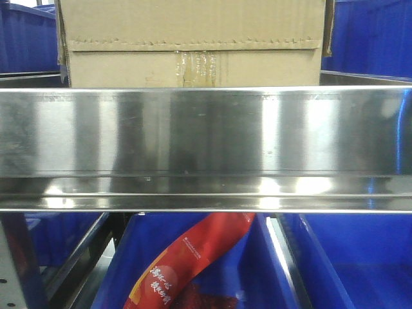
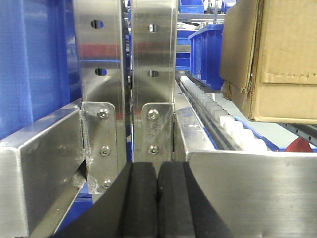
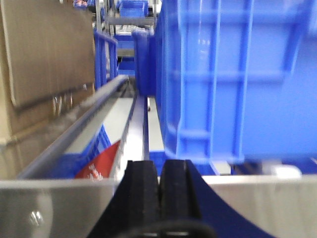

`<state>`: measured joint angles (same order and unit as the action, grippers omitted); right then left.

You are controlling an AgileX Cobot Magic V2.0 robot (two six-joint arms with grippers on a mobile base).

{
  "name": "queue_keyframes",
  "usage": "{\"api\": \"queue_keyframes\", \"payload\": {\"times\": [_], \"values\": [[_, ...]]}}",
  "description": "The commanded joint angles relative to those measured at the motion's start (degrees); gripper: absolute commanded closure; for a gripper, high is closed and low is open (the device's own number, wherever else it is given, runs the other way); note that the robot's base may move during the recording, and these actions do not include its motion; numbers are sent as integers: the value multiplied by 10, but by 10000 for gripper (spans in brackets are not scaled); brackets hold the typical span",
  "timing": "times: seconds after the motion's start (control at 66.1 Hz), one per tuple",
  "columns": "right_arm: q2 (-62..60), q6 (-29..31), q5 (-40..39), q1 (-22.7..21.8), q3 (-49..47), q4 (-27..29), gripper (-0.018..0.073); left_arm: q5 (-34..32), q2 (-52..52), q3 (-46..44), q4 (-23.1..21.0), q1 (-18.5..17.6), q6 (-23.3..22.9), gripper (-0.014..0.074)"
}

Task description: Stack two boxes on right shelf middle

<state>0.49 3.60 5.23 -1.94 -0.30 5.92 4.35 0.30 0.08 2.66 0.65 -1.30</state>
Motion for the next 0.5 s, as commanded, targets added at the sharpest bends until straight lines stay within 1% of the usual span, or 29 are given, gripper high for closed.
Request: {"api": "queue_keyframes", "payload": {"times": [0.0, 0.484], "values": [[-5, -1, -2, -4, 3, -8, 721, -8, -3, -1, -3, 3, 2, 708], [-5, -1, 2, -4, 3, -9, 721, -8, -3, -1, -3, 3, 2, 708]]}}
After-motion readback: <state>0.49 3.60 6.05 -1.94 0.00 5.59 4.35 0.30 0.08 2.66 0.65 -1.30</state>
